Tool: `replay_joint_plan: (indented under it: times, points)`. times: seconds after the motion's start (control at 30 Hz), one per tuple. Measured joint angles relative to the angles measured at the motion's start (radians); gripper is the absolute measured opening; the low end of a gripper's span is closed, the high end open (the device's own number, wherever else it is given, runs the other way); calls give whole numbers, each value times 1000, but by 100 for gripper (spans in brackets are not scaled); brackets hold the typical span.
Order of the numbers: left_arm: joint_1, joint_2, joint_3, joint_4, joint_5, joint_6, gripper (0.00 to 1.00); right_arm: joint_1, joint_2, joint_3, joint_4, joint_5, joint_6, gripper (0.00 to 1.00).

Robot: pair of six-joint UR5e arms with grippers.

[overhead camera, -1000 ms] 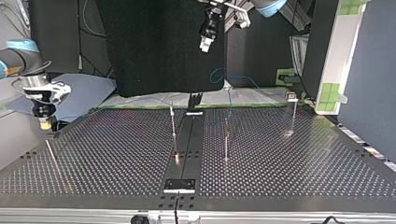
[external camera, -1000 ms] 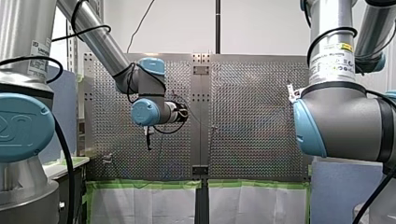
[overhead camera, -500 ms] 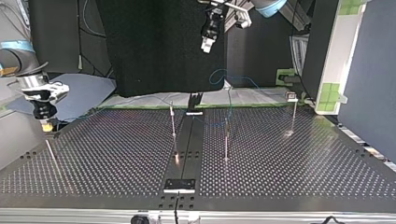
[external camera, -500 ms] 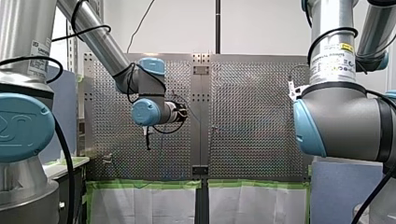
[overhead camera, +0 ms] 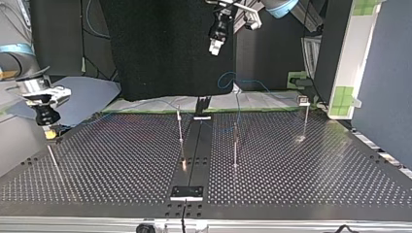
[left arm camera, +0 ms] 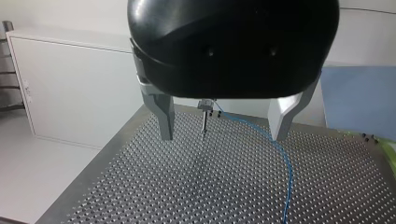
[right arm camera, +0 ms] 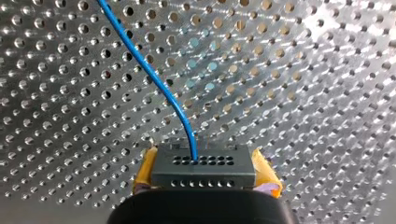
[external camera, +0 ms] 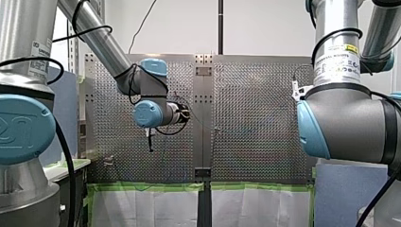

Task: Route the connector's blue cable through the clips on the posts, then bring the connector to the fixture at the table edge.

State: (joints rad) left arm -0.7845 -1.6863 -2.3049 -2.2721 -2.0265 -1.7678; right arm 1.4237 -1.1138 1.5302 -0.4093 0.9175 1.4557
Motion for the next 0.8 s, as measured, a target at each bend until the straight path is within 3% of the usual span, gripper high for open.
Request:
replay_joint_plan:
  times: [0.2,0.8]
  points:
    - [1,0,0,0,0,0,100,-1,17,-15,19,21,-12,0]
    - [7,-1,0,8,2,0,100,4,26,-43,18,36,1,0]
